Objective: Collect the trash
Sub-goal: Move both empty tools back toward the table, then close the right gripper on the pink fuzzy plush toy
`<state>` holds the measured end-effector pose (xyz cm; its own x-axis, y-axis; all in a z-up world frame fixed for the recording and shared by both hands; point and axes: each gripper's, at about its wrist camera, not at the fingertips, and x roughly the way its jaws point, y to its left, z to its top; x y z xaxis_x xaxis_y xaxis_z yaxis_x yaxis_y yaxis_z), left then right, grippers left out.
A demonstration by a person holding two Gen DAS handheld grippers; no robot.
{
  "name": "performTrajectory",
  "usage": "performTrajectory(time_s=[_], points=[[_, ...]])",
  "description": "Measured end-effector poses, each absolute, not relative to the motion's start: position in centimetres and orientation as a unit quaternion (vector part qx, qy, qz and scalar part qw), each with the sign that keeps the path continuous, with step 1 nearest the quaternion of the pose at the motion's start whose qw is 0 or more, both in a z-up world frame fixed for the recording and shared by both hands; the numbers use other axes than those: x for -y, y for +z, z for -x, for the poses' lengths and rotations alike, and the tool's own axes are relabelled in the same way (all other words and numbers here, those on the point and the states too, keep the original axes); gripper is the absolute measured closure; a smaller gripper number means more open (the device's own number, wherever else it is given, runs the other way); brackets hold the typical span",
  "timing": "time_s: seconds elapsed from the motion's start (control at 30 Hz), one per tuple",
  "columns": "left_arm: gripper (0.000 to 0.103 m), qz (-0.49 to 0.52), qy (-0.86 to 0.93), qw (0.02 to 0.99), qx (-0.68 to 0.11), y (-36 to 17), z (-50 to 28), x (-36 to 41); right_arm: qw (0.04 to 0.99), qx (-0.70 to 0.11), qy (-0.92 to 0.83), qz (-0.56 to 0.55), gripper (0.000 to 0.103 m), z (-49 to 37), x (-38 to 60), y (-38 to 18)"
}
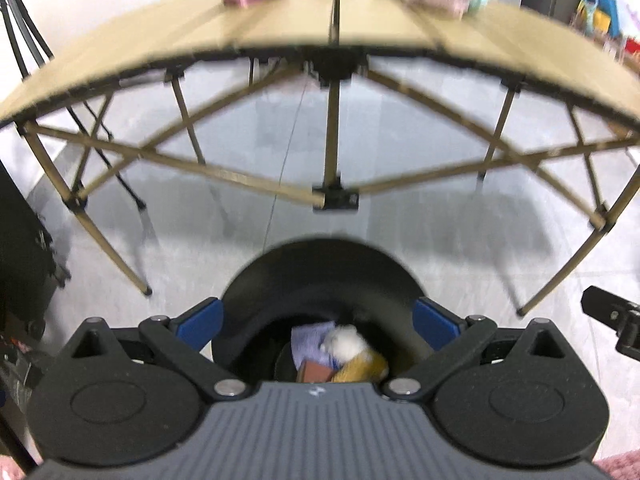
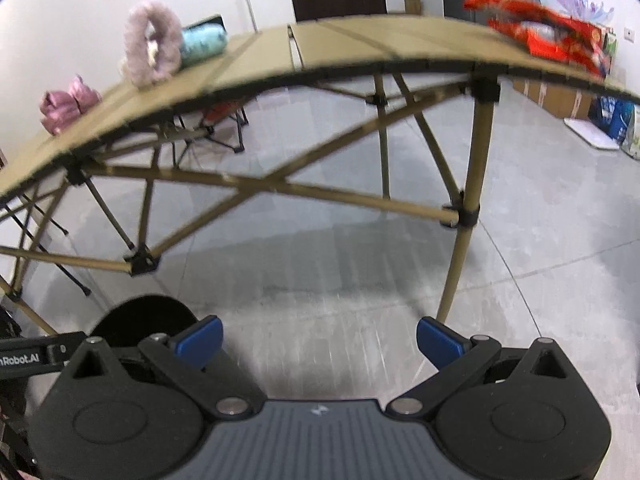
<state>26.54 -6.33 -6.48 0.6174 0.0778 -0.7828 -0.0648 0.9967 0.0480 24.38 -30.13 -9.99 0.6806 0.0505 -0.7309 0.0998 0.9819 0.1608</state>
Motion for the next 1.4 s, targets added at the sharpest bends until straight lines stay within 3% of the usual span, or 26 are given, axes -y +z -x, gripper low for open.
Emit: performTrajectory(time_s=[0.3, 0.77, 1.4], points=[[0.0, -0.007, 0.043, 0.942, -0.334, -2.1, -24.6, 6.3, 0.952, -0.296, 0.009, -0.07, 0.0, -22.8, 29.3, -4.9], [0.0, 0.02, 0.077, 0.963, -0.256, 3.2, -25.4, 3.5, 0.993, -0.108, 0.049, -0.018, 0.0, -23.9, 26.3, 2.3], [0.0, 0.061, 0.108, 0.964, -0.235, 4.8, -30.6, -0.9, 0.994, -0.083, 0.063, -0.023, 0.0, -31.8, 21.7, 3.3]])
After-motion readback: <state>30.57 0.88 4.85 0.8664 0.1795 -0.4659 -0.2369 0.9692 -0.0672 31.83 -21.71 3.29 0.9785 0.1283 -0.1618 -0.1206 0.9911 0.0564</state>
